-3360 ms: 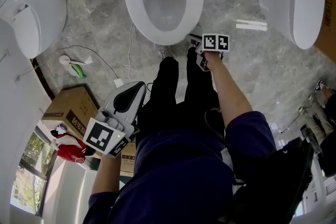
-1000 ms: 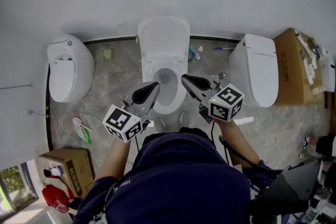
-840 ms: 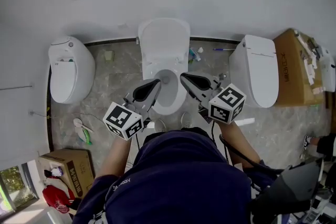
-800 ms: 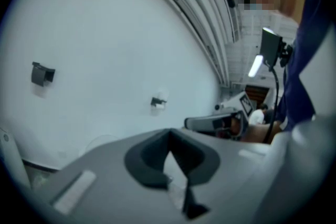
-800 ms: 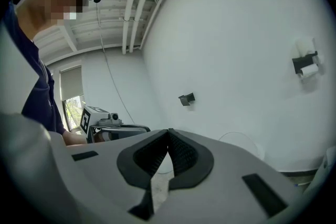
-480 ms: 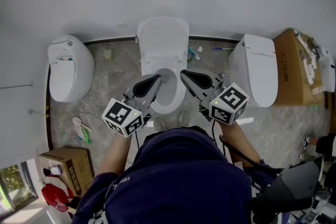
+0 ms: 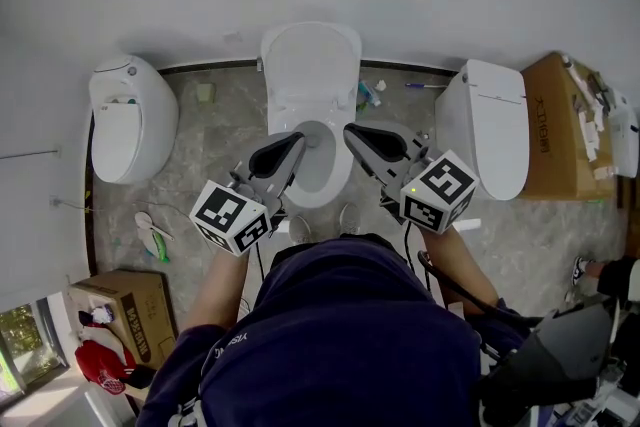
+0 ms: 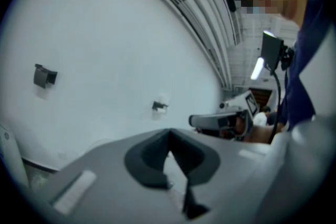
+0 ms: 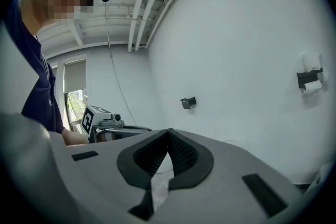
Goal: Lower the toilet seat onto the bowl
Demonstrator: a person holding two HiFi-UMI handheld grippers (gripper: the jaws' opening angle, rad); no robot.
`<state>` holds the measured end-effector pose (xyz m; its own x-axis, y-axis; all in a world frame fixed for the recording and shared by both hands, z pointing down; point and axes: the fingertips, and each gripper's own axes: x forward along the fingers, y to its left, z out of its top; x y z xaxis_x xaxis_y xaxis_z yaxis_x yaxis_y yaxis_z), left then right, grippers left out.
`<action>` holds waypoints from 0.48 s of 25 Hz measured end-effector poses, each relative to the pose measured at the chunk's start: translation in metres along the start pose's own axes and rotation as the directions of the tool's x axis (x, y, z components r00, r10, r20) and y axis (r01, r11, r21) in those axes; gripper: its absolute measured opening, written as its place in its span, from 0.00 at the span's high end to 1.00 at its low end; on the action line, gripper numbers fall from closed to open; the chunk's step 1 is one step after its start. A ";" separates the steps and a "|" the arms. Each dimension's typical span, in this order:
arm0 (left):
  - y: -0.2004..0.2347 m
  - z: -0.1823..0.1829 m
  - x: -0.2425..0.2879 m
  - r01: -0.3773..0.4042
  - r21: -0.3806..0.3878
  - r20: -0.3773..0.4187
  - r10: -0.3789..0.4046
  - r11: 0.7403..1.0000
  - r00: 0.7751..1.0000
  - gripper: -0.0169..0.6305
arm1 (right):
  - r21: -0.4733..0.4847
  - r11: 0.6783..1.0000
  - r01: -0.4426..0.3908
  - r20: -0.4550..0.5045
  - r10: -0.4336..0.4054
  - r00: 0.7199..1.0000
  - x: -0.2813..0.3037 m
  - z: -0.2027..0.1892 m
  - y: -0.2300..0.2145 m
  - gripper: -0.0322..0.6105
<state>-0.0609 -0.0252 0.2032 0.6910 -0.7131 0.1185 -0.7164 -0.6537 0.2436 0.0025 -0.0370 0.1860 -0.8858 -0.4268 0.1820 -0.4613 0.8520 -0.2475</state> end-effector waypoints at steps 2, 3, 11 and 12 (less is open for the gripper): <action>0.000 -0.001 0.000 -0.002 -0.002 -0.001 0.002 1.000 1.000 0.97 | -0.003 1.000 0.002 -0.005 -0.002 1.000 0.000 -0.002 -0.001 0.94; 0.000 -0.002 0.000 -0.002 -0.002 -0.002 0.002 1.000 1.000 0.97 | -0.003 1.000 0.003 -0.006 -0.003 1.000 -0.001 -0.003 -0.001 0.94; -0.008 -0.007 0.001 0.003 -0.008 -0.009 -0.003 1.000 1.000 0.97 | 0.018 1.000 0.008 -0.019 -0.008 1.000 -0.005 -0.013 -0.003 0.94; -0.008 -0.008 0.001 0.002 -0.010 -0.010 -0.002 1.000 1.000 0.97 | 0.019 1.000 0.008 -0.020 -0.008 1.000 -0.006 -0.013 -0.003 0.94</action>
<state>-0.0532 -0.0187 0.2086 0.6935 -0.7089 0.1280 -0.7140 -0.6527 0.2534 0.0098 -0.0326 0.1984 -0.8810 -0.4275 0.2026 -0.4695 0.8424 -0.2643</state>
